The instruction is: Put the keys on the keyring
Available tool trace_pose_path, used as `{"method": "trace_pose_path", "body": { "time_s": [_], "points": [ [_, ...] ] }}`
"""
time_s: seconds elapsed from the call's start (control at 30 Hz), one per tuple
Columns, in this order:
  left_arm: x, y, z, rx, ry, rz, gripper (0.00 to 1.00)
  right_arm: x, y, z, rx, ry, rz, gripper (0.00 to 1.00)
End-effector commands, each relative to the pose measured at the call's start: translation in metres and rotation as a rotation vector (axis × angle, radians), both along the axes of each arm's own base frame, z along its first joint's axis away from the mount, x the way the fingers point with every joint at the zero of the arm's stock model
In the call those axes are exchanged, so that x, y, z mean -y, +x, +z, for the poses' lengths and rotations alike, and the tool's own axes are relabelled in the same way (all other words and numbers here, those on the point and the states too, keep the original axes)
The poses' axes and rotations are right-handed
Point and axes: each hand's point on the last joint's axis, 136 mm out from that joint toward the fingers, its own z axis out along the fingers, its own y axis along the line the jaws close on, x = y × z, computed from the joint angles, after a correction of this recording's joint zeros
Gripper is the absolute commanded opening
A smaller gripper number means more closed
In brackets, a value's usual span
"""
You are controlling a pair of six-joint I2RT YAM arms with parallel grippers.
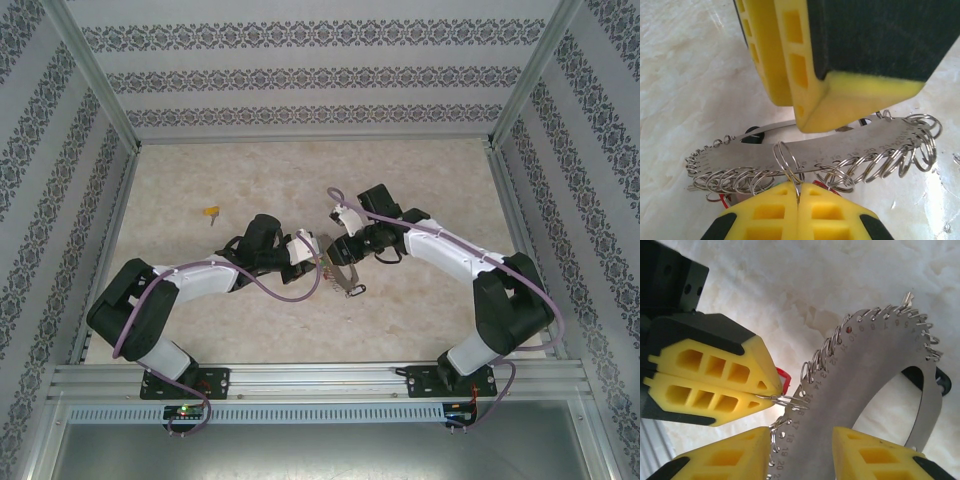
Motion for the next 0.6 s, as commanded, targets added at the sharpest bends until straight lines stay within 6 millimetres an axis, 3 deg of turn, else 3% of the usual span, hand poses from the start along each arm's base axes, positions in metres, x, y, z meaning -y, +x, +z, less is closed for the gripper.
{"method": "trace_pose_path", "body": {
  "time_s": [0.0, 0.17, 0.37, 0.57],
  "points": [
    [0.012, 0.002, 0.014, 0.034, -0.05, -0.035, 0.05, -0.008, -0.01, 0.003, 0.182, 0.061, 0.176, 0.38],
    [0.012, 0.001, 0.013, 0.028, -0.056, -0.032, 0.05, -0.013, -0.006, 0.019, 0.404, 0.132, 0.304, 0.4],
    [0.012, 0.001, 0.012, 0.035, -0.055, -0.035, 0.05, -0.01, 0.002, 0.022, 0.5, 0.114, 0.392, 0.39],
    [0.012, -0.002, 0.011, 0.028, -0.06, -0.045, 0.05, 0.018, -0.002, 0.024, 0.729, 0.077, 0.579, 0.38]
  ]
}}
